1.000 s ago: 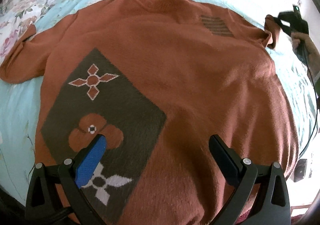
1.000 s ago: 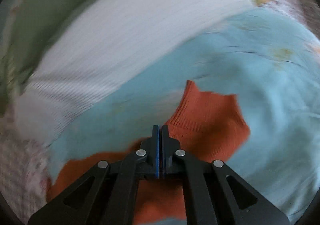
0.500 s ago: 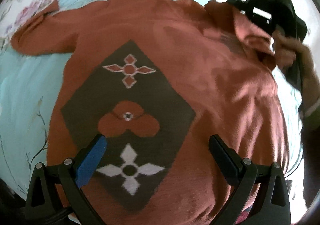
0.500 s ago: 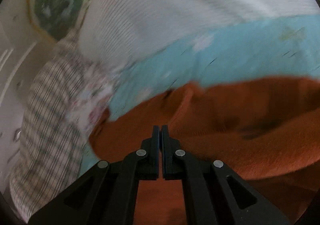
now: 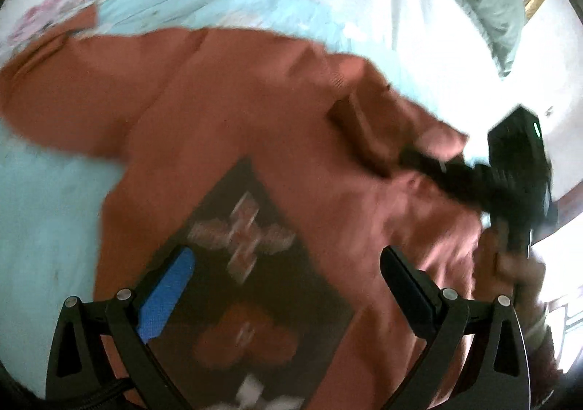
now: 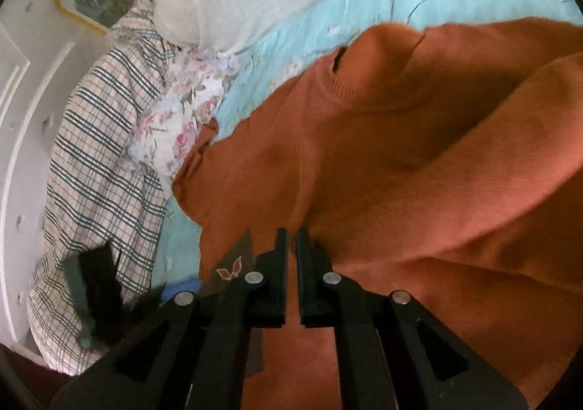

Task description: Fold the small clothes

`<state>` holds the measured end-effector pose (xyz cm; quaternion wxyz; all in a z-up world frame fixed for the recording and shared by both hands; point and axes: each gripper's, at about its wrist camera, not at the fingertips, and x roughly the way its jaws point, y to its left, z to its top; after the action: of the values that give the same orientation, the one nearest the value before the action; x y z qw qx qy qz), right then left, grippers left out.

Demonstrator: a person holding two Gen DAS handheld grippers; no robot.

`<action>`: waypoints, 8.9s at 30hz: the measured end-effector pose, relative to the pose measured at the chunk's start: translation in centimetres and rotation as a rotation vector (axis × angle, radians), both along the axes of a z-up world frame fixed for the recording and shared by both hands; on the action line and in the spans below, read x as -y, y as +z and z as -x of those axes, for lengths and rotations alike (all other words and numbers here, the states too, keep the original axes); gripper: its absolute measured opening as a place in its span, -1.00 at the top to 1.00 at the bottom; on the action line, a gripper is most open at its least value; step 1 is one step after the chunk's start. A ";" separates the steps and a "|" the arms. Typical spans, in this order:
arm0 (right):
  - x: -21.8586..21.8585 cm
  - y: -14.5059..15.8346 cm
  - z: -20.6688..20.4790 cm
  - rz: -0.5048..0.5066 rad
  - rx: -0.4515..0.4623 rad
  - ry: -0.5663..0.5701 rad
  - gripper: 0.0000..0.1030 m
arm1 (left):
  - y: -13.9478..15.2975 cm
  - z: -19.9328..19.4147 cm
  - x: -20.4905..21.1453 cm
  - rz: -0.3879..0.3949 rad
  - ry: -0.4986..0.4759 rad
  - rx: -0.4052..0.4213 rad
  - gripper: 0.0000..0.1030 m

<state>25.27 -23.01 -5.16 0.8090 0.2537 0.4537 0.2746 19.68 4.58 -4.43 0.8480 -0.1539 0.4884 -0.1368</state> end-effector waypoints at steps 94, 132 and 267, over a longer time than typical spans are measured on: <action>14.4 1.8 3.5 0.381 0.025 -0.428 0.37 | -4.8 -11.5 -2.4 -0.085 0.107 0.086 0.94; 5.7 1.8 10.0 0.021 -0.001 -0.287 -0.56 | 2.6 -16.9 -17.5 -0.319 0.397 0.236 0.93; 11.3 -2.7 32.6 -0.026 -0.018 -0.112 0.45 | -8.4 20.7 -7.1 0.198 -0.156 -0.041 0.31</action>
<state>-7.36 -34.36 -7.90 0.8156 0.2916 0.4425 0.2322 -1.01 11.71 -12.83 0.8053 -0.2011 0.5002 -0.2466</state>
